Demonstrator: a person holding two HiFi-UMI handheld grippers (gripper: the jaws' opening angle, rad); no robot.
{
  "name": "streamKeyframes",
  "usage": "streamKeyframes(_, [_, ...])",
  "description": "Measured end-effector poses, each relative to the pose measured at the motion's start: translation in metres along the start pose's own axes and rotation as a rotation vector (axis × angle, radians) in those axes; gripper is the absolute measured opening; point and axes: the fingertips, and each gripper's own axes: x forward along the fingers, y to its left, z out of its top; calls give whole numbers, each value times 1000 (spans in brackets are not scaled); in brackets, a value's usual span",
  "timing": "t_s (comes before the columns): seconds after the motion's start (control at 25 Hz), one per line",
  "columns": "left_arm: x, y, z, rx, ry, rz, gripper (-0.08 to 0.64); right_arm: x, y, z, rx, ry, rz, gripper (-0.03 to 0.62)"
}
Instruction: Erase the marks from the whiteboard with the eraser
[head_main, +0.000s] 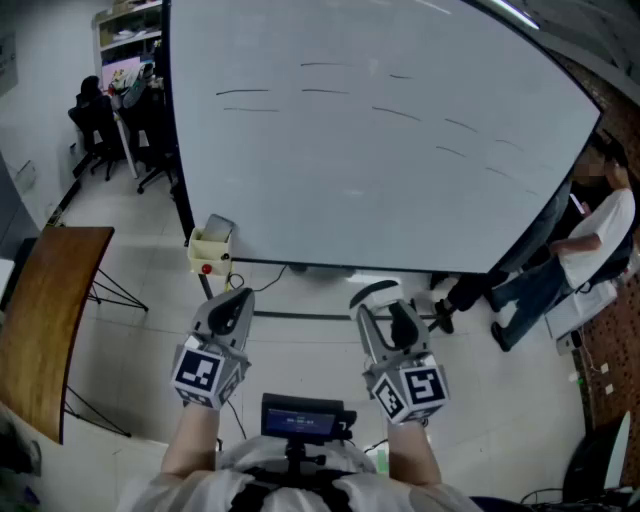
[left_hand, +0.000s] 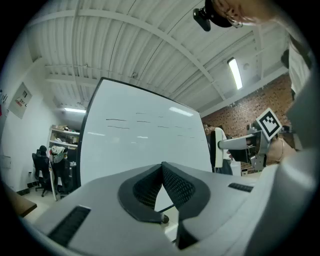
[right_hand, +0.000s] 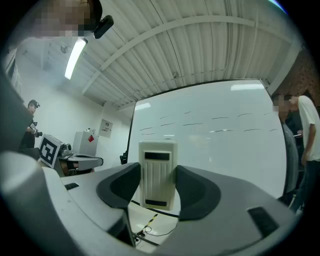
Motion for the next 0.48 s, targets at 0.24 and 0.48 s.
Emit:
streamKeyframes(0.24, [-15,16,-12,-33,18,-9,2,8,23,-8,-5,7,-14,225])
streamKeyframes(0.48, [-14,27,-13,-45,1,-28,2,13,35,-10,-5,8,-27,225])
